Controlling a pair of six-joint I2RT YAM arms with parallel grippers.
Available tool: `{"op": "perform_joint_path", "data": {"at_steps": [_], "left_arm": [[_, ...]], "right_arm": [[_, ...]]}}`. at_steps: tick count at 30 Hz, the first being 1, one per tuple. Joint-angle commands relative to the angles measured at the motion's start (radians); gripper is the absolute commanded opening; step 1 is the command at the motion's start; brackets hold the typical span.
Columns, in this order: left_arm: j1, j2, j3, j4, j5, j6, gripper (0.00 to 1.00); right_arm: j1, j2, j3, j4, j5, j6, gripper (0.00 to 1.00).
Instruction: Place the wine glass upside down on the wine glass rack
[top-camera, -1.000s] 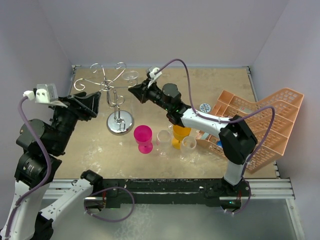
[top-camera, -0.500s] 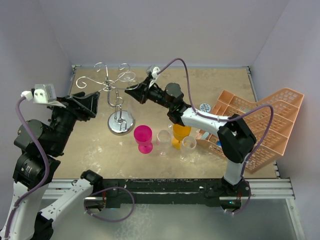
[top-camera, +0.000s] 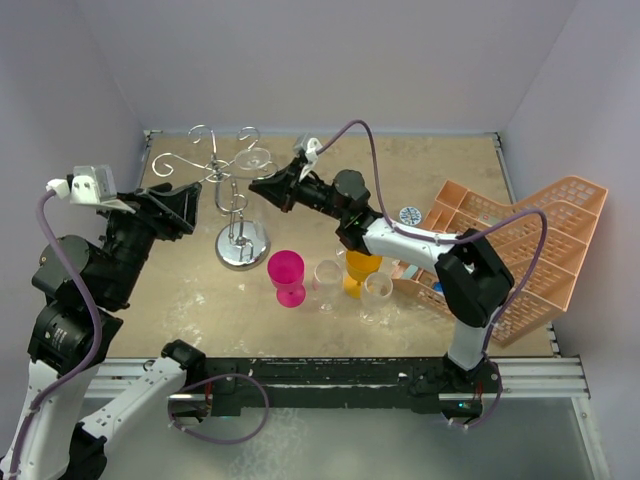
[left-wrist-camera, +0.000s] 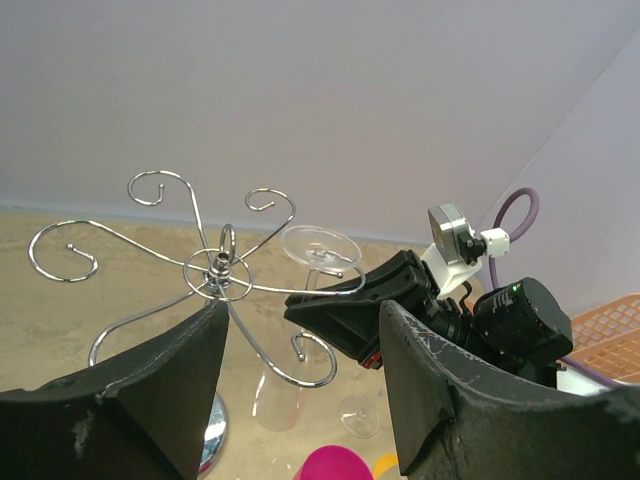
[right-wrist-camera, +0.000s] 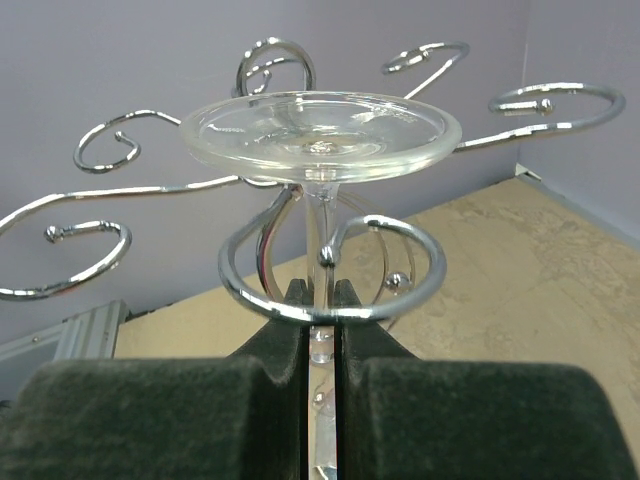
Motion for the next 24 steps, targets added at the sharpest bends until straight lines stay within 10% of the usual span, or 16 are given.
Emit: {"op": "perform_joint_path", "data": {"at_steps": [1,24], "left_arm": [[0.000,0.009,0.025,0.012,-0.011,-0.011,0.60],[-0.001,0.016,0.015,0.004,-0.028,-0.005,0.59]], "right_arm": [[-0.001,-0.082,-0.039,0.116,0.042,-0.003,0.00],[-0.015,-0.096,-0.079,0.097,0.254,0.002,0.00]]}}
